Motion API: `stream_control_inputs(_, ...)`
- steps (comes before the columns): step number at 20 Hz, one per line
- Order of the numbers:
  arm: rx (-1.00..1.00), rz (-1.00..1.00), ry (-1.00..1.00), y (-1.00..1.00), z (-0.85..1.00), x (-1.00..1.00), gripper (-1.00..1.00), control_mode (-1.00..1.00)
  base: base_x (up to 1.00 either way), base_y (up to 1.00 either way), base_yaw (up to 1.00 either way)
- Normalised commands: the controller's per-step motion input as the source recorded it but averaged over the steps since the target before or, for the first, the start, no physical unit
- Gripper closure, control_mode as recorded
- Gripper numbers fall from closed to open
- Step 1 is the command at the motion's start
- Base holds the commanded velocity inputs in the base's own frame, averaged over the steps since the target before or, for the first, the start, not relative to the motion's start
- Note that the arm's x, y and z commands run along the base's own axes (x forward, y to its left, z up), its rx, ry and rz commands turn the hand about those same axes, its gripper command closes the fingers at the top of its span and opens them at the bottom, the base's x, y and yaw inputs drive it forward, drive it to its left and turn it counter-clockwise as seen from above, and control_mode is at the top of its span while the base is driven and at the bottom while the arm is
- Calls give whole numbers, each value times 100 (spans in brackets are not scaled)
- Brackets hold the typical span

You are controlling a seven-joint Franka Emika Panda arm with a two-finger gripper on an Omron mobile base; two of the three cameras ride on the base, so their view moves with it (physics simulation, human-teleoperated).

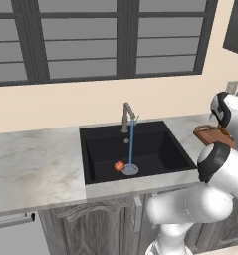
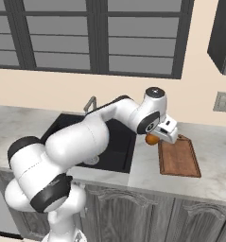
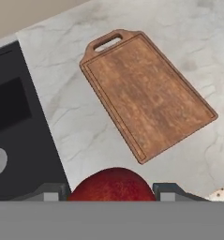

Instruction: Pick the mango, peach from the sink and place them on the cutting board to airdry. Then turn off the sink faucet.

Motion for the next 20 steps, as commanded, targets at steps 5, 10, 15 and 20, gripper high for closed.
stream_control_inputs(5,0,0,0,-29,-17,43,100,-100,0,0,0)
stream_control_inputs(10,1,0,0,-24,-19,37,100,-100,0,0,0)
stream_control_inputs(15,3,0,0,-26,-27,46,100,-100,0,0,0)
stream_control_inputs(20,2,1,0,-22,-36,41,100,-100,0,0,0)
